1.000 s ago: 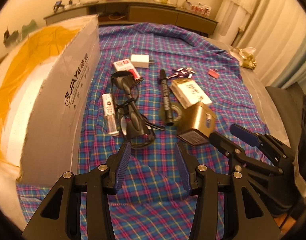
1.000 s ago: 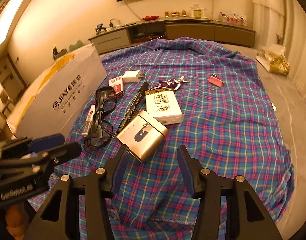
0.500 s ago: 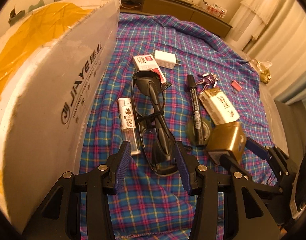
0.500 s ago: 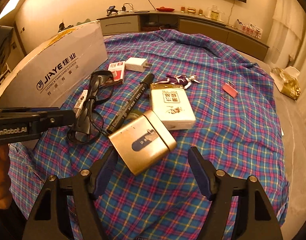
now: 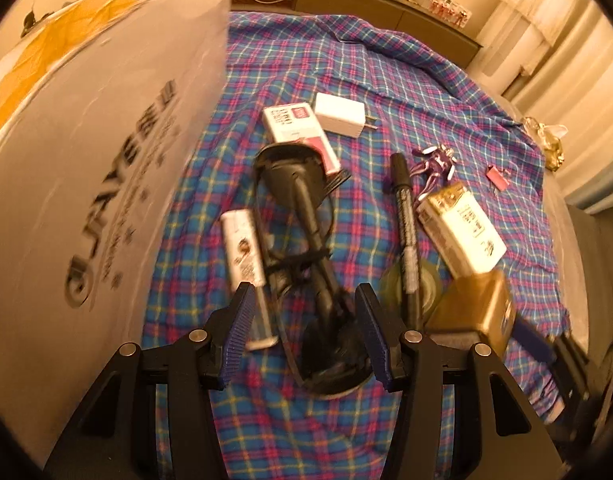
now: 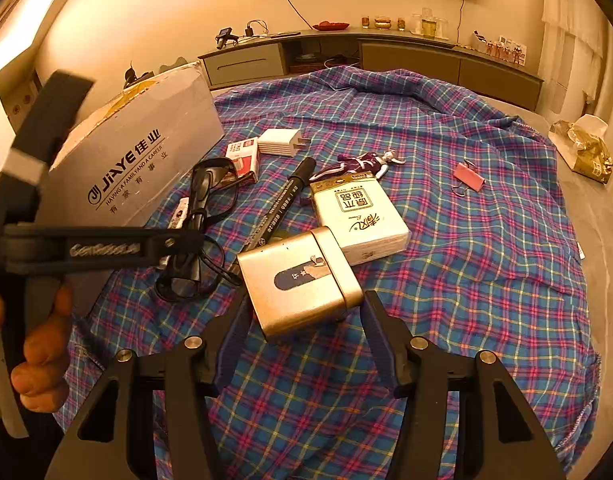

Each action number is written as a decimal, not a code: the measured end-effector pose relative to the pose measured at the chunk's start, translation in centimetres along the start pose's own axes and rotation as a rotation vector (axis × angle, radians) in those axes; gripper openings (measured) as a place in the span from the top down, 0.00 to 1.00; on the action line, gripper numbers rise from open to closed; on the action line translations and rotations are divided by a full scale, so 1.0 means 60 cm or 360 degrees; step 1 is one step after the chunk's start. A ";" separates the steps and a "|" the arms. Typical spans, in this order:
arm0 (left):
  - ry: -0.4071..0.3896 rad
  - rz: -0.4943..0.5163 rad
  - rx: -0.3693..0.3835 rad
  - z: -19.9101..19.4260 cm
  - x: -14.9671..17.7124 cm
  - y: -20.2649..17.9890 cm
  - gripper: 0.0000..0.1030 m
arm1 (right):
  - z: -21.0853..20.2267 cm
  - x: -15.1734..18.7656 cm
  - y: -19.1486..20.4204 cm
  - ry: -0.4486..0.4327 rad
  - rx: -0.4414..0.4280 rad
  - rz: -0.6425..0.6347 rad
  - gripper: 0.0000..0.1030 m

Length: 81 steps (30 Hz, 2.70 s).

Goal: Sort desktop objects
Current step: 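Grasp the gold metal box with the right tool while the left tool grasps the black glasses, then carry the glasses and gold box with both tools over the white cardboard box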

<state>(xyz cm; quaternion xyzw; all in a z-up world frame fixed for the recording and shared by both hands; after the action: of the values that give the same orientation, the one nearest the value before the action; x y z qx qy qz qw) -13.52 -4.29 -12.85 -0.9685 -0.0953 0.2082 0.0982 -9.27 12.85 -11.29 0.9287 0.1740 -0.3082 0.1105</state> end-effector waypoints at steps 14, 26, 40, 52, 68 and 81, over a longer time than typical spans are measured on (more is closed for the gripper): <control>-0.0094 0.0058 -0.0125 0.002 -0.023 -0.017 0.86 | -0.013 -0.004 -0.006 -0.0024 -0.0008 0.0005 0.46; -0.0235 0.0091 -0.0021 -0.109 -0.018 -0.029 0.86 | -0.053 -0.016 0.015 -0.0087 0.0022 -0.0052 0.48; -0.0406 0.0124 0.0115 -0.237 -0.023 -0.015 0.86 | -0.101 -0.054 0.077 -0.0154 0.0030 -0.0161 0.48; -0.0503 0.0037 0.0158 -0.312 -0.050 0.078 0.86 | -0.117 -0.120 0.167 -0.0200 -0.0001 -0.0295 0.48; -0.0481 -0.0130 0.0083 -0.307 -0.078 0.241 0.86 | -0.095 -0.206 0.337 -0.0201 -0.0186 -0.0469 0.48; -0.0212 -0.0074 -0.0058 -0.228 -0.089 0.301 0.86 | 0.018 -0.241 0.414 -0.0017 -0.0119 -0.0762 0.48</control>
<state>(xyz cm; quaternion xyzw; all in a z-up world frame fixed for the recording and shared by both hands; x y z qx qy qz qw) -9.93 -24.92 -2.74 -0.9516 -0.1279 0.2680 0.0788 -10.95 -13.89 -0.88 0.8546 0.4000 -0.3238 0.0693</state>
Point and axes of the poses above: each gripper's, at about its wrist camera, not at the fingertips, and z roughly the way its jaws point, y to its left, x to its underside, the point moved 6 cm from there along z, roughly the way its jaws point, and after that the axes turned 2 degrees about x, right-handed, at the moved point
